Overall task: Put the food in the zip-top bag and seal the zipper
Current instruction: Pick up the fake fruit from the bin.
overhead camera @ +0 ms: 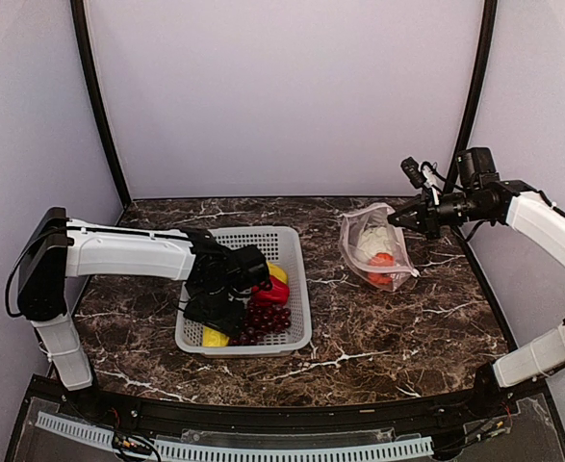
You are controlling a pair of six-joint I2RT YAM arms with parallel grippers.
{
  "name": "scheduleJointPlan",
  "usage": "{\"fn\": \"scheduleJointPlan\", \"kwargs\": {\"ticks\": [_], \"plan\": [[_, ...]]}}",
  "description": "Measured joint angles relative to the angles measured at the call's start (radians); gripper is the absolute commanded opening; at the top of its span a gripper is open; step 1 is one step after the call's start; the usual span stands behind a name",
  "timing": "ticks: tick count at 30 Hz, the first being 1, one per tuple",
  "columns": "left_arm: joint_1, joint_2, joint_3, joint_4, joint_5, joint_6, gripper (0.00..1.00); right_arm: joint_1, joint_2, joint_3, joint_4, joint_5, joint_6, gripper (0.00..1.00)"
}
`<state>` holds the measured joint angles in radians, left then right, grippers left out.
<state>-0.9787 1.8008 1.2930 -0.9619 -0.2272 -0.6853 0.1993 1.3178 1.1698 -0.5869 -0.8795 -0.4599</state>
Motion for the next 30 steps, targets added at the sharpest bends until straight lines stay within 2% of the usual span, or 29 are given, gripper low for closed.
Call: {"fn": "scheduleJointPlan", "kwargs": {"ticks": [2,7,16,24,30], "plan": [[0.0,0.006,0.0,0.003,-0.003,-0.002,0.75,0.0,0.0,-0.002,0.004,0.0,0.0,0.0],[0.0,0.022,0.0,0.019,-0.007,-0.005,0.63,0.001,0.0,-0.005,0.007,0.0,0.0,0.0],[0.0,0.025,0.0,0.025,-0.019,-0.005,0.52,0.004,0.0,-0.008,0.012,0.0,0.0,0.0],[0.0,0.004,0.014,-0.006,-0.048,-0.006,0.49,0.004,0.004,-0.015,0.015,0.0,0.0,0.0],[0.0,-0.084,0.063,-0.033,-0.089,0.007,0.47,0.005,0.007,-0.016,0.017,0.001,0.0,0.0]]}}
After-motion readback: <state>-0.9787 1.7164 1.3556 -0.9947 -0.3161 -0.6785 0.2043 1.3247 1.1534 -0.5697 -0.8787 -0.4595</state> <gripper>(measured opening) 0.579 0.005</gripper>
